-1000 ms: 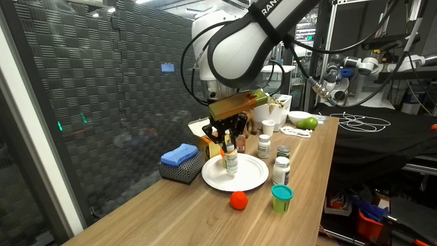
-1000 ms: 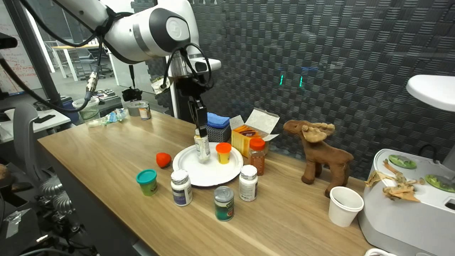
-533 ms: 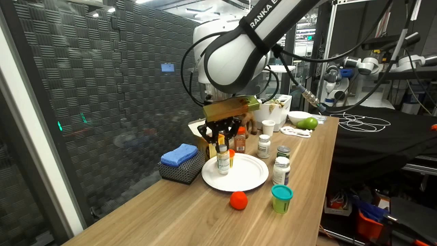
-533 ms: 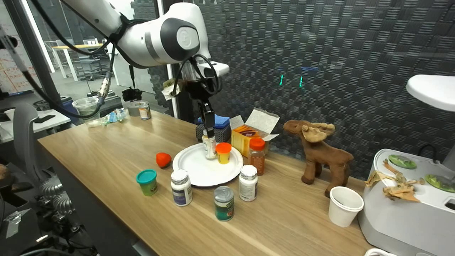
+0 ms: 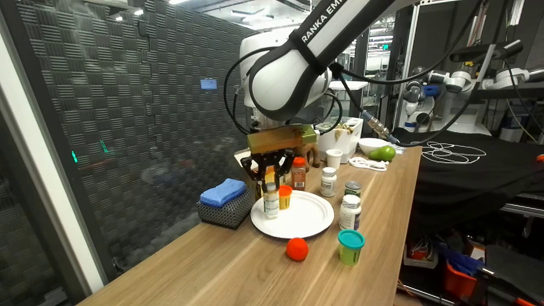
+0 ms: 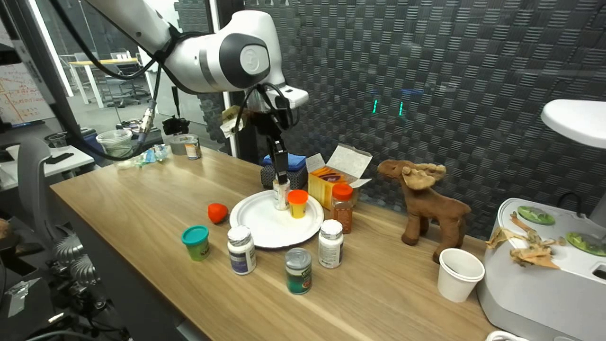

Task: Pick up all the objects surrounding the white plate and arrange them on the plate

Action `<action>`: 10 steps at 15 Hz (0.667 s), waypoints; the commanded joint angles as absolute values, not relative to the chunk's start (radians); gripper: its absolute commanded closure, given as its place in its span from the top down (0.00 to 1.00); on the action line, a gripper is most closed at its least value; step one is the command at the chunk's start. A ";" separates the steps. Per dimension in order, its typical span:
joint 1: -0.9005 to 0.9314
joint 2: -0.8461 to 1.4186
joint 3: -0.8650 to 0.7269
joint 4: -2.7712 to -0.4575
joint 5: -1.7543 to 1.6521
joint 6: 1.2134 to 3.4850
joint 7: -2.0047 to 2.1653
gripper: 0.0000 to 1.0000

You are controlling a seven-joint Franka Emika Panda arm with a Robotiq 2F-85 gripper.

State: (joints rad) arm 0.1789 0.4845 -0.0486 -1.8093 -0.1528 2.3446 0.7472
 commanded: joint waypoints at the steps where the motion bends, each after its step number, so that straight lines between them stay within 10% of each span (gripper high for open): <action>1: 0.206 0.470 -0.063 -1.794 -0.187 2.335 0.739 0.70; 5: 0.231 0.381 -0.025 -1.819 -0.236 2.206 0.604 0.99; 10: 0.236 0.378 0.000 -1.805 -0.219 2.177 0.588 1.00</action>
